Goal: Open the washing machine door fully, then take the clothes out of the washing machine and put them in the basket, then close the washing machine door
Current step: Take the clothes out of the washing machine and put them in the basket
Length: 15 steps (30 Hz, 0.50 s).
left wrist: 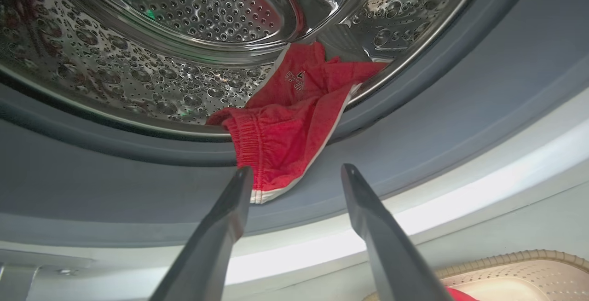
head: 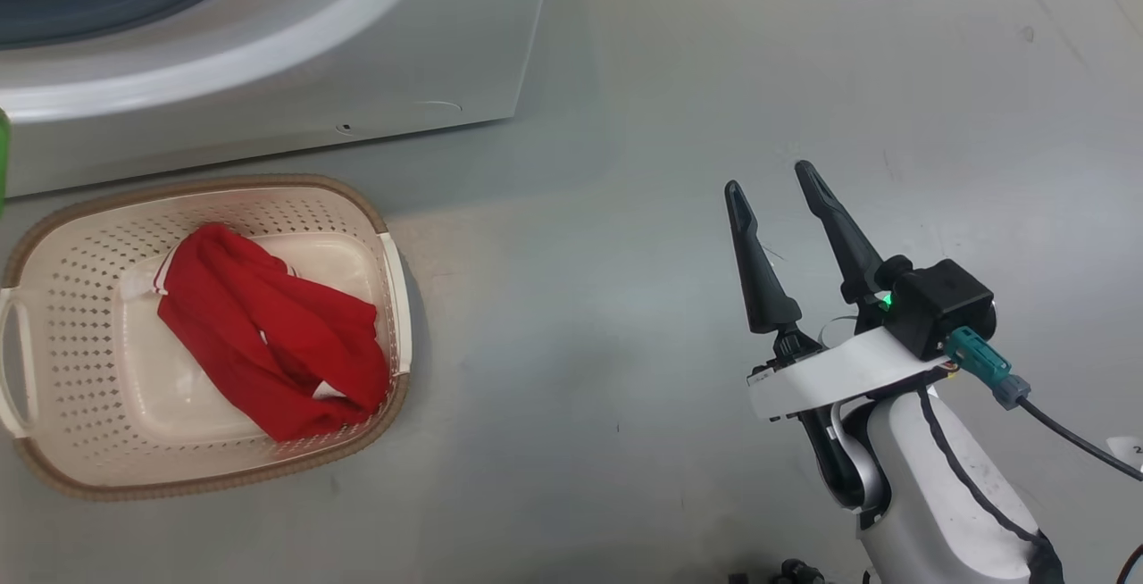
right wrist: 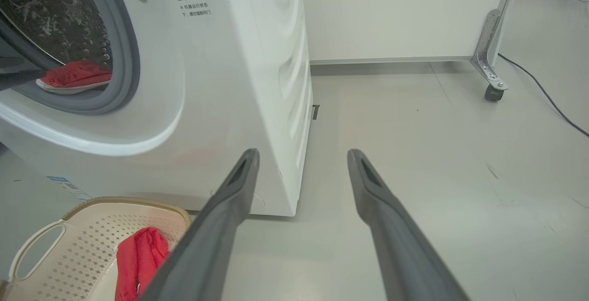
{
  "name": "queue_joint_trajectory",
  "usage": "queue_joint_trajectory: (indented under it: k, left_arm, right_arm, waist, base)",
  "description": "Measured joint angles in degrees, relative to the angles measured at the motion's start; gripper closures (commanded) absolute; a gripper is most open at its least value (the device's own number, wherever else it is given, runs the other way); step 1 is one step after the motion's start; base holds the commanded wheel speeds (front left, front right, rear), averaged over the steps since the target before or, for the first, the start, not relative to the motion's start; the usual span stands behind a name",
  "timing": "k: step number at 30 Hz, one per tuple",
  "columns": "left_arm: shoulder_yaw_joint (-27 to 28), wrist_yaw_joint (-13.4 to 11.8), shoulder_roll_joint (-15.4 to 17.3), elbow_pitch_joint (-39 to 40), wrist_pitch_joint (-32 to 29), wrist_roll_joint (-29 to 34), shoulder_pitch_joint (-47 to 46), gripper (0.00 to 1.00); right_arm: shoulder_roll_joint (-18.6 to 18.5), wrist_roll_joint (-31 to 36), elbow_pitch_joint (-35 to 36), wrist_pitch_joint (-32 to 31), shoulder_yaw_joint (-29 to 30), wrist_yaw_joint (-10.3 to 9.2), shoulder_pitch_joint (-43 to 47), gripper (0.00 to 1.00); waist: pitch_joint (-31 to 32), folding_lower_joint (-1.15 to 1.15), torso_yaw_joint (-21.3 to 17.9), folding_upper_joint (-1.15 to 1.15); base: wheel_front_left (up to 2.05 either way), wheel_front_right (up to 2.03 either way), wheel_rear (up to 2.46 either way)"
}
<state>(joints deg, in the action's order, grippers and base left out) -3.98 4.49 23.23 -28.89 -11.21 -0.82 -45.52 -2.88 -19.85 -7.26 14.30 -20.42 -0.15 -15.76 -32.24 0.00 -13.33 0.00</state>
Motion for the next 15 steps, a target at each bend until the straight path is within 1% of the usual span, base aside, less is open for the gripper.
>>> queue_joint_trajectory:
  k: [3,5,9,15]
  left_arm:
    - [0.26,-0.47,1.08,-1.14,-1.19,0.44,-2.06,0.0]
    - [0.49,-0.92,1.57,-2.05,-1.87,0.63,-3.41,0.0]
    - [0.59,-1.2,1.85,-3.7,-2.87,0.9,-5.68,0.0]
    - [0.46,-2.03,2.22,-6.32,-4.22,2.18,-8.3,0.0]
  right_arm:
    - [0.0,-0.46,0.3,-0.01,-0.32,-0.11,-0.48,0.0]
    - [0.03,-0.79,0.47,-0.01,-0.55,-0.54,-0.66,0.0]
    - [0.03,-1.22,0.82,0.0,-0.96,-0.6,-1.58,0.0]
    - [0.03,-1.47,1.07,0.0,-1.79,-1.54,-2.33,0.0]
  waist:
    - [-0.92,0.0,-0.68,0.0]
    - [-1.51,0.0,-1.09,0.0]
    - [-2.62,0.0,-1.82,0.0]
    - [-3.91,0.0,-2.59,0.0]
  base:
    - [0.0,0.0,0.0]
    - [0.0,0.0,0.0]
    - [0.0,0.0,0.0]
    - [0.0,0.0,0.0]
